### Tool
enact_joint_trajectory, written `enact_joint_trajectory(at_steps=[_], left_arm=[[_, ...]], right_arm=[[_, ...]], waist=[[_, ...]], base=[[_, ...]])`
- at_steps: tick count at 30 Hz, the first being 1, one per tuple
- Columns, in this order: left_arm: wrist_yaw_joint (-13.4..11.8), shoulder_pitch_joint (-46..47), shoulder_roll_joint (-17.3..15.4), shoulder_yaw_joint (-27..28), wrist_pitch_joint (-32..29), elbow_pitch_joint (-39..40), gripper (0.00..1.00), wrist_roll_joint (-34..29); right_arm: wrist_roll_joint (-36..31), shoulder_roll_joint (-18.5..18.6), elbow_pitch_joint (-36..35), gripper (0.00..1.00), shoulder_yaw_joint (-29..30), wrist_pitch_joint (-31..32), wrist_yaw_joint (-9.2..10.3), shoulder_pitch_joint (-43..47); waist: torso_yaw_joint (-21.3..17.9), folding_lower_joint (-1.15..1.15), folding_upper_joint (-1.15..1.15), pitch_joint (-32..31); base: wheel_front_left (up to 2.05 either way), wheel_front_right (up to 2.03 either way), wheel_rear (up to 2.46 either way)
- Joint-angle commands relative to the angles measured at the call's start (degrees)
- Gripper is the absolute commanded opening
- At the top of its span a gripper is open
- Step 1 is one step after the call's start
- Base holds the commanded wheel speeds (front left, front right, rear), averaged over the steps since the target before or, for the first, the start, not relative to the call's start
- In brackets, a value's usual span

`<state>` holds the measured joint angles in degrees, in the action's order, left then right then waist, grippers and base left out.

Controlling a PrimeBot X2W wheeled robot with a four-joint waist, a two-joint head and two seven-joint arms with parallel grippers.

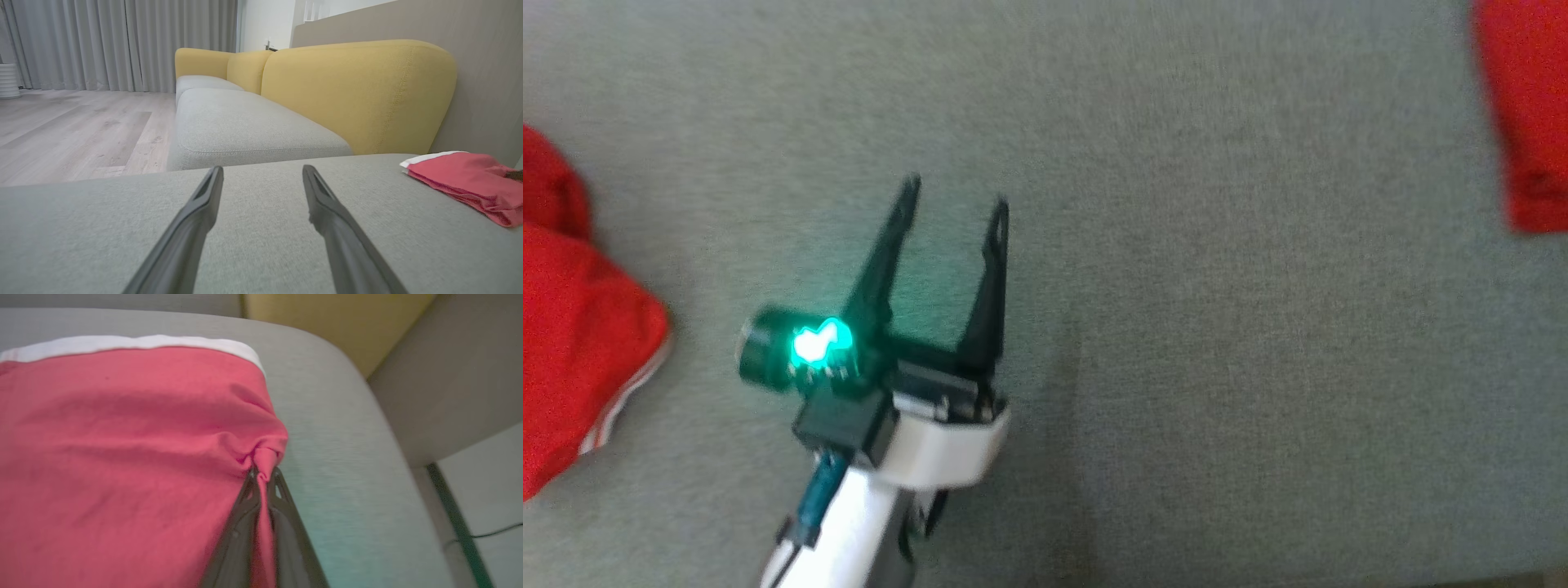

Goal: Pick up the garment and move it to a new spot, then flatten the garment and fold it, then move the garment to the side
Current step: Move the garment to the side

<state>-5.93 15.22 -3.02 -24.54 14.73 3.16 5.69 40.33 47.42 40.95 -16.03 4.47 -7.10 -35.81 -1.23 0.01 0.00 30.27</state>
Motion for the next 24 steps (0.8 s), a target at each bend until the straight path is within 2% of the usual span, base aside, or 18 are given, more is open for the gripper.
enact_joint_trajectory(at_steps=[1, 6, 9, 10, 14, 15, 17, 18, 24], left_arm=[[0.28, 1.44, 0.14, 1.78, 0.27, 2.09, 1.0, -0.81], [2.39, 6.18, 0.14, 1.54, 0.27, 2.75, 1.0, -0.35], [2.56, 7.81, 0.14, 1.38, 0.27, 2.68, 1.0, 0.22], [2.41, 8.13, 0.14, 1.22, 0.27, 2.59, 1.0, 0.53], [1.1, 7.99, 0.14, 0.56, 0.27, 1.99, 1.0, 1.83], [0.73, 7.58, 0.14, 0.52, 0.27, 1.72, 1.0, 2.23], [0.13, 6.43, 0.14, 0.77, 0.27, 0.83, 1.0, 2.96], [0.13, 6.43, 0.14, 0.77, 0.27, 0.83, 1.0, 2.96], [-1.01, 2.17, 0.14, 3.07, 0.27, -1.59, 1.0, 5.04]], right_arm=[[-0.79, 3.96, -0.24, 0.0, 0.74, -0.95, -0.39, 0.15], [-5.53, 8.64, 4.06, 0.0, 5.02, -4.17, -0.39, -2.99], [-11.1, 9.29, 7.21, 0.02, 7.45, -6.72, -0.39, -5.48], [-12.85, 8.91, 8.36, 1.0, 8.43, -7.41, -0.39, -6.32], [-21.66, 6.0, 12.53, 1.0, 13.44, -11.61, -0.39, -9.29], [-23.89, 4.63, 13.24, 1.0, 15.08, -12.92, -0.39, -9.98], [-25.95, -0.5, 14.06, 1.0, 17.75, -14.12, -0.39, -10.56], [-25.95, -0.5, 14.06, 1.0, 17.75, -14.12, -0.39, -10.56], [-28.83, -15.41, 10.6, 1.0, 17.42, -16.17, -0.39, -6.32]], waist=[[-2.42, -0.01, 0.0, 4.94], [-2.55, -0.01, 0.0, 9.34], [-1.97, -0.01, 0.0, 9.99], [-1.61, -0.01, 0.0, 9.84], [-0.07, -0.01, 0.0, 7.53], [0.28, -0.01, 0.0, 6.68], [0.88, -0.01, 0.0, 4.38], [0.88, -0.01, 0.0, 4.38], [1.99, -0.01, 0.0, -3.71]], base=[[0.0, 0.0, 0.0], [0.0, 0.0, 0.0], [0.0, 0.0, 0.0], [0.0, 0.0, 0.0], [0.0, 0.0, 0.0], [0.0, 0.0, 0.0], [0.0, 0.0, 0.0], [0.0, 0.0, 0.0], [0.0, 0.0, 0.0]])
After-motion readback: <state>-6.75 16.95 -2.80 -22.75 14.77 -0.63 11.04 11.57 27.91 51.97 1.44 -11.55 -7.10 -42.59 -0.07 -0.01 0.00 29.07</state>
